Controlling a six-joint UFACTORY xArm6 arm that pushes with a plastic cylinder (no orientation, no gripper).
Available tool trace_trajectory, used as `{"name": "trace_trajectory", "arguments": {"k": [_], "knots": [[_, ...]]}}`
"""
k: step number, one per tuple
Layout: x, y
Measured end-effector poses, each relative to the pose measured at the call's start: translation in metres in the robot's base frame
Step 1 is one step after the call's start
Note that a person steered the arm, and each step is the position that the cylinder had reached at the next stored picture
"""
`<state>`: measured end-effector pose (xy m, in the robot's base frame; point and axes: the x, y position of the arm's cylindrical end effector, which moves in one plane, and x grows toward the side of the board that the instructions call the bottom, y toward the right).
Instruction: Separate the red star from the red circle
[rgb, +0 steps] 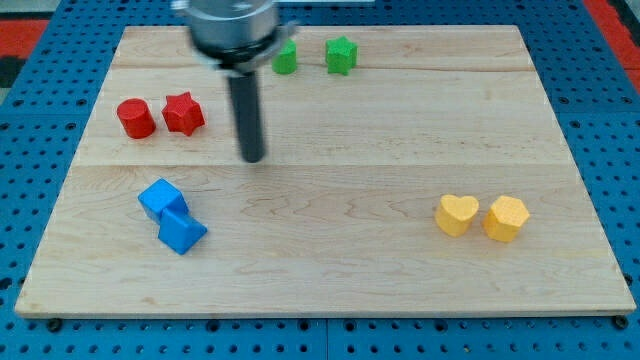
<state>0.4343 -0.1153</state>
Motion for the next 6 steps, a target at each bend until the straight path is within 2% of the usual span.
{"name": "trace_trajectory", "arguments": {"k": [1, 2, 5, 6], "knots": [[-0.022, -0.054], [-0.028, -0.072], [-0.119, -0.058], [-0.133, -0.052]]}}
